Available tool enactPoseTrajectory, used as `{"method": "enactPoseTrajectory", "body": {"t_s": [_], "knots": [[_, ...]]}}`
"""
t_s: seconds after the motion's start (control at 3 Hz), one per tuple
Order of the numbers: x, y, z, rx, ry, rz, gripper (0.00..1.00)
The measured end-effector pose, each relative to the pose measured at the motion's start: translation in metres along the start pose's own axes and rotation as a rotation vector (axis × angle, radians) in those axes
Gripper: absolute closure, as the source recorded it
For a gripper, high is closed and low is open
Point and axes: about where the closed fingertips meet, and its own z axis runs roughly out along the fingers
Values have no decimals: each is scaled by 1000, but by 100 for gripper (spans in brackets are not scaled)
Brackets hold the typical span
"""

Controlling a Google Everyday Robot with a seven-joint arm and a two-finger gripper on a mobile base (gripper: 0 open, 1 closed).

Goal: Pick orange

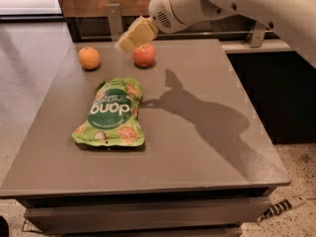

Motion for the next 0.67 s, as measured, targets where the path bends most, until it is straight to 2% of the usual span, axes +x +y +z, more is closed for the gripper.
{"method": "enactPoseTrajectory", "body": {"t_s": [0.33, 0.67], "knots": [[-8, -16, 43, -8, -9, -13, 0], [-4, -17, 80, -48, -32, 9, 0]]}}
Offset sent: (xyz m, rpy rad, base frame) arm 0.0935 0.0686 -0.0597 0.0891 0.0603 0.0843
